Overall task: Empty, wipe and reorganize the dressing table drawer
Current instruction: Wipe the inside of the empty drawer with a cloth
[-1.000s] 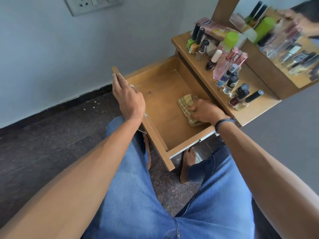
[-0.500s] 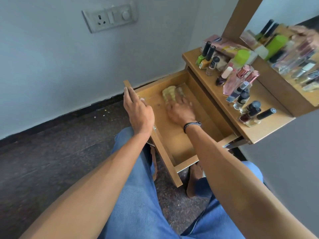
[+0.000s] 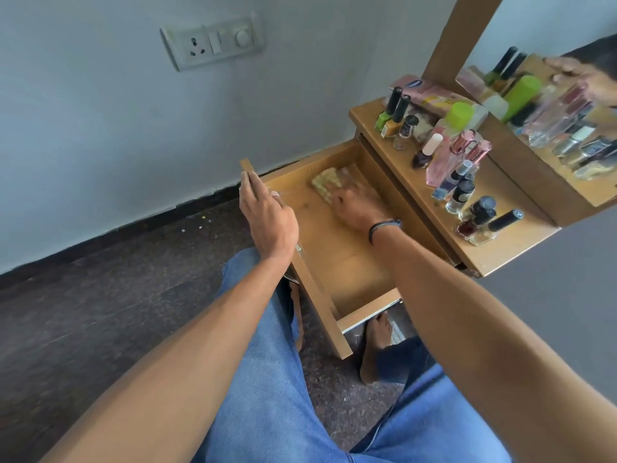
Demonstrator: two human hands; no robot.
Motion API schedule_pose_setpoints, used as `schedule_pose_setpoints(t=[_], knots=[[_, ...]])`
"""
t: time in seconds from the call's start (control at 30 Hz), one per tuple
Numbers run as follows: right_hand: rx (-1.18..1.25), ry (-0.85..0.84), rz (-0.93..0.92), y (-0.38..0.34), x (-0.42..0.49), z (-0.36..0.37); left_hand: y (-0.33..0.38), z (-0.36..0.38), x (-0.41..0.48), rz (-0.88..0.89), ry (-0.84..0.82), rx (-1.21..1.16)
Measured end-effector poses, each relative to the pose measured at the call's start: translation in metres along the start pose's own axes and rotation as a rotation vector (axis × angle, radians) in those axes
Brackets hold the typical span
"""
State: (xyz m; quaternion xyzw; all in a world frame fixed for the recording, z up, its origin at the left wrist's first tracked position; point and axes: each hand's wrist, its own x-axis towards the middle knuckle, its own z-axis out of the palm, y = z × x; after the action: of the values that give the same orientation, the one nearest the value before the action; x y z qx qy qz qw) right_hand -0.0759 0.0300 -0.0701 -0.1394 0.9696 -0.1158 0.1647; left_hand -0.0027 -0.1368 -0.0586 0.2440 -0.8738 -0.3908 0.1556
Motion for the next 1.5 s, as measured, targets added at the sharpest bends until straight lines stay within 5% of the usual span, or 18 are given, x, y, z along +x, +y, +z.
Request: schedule_pose_setpoints(t=[0.47,0.8,1.1,1.5], knots=[[0.124,0.006,0.183,0.006,-0.044,0.024,0.0,0.0,0.002,-0.001,-0.006,0.01],[-0.099,-0.096,0.367,0.02,-0.126,0.007,-0.002,0.002,0.003,0.011,0.004,-0.005],[-0.208,-0.051,0.107,-0.052,-0.152,0.045,-0.002,0.001,0.003,0.004,0.001,-0.052],[-0.157,0.044,0.048,-0.054,-0.085,0.055,-0.002,0.0,0.0,0.009,0.005,-0.052]])
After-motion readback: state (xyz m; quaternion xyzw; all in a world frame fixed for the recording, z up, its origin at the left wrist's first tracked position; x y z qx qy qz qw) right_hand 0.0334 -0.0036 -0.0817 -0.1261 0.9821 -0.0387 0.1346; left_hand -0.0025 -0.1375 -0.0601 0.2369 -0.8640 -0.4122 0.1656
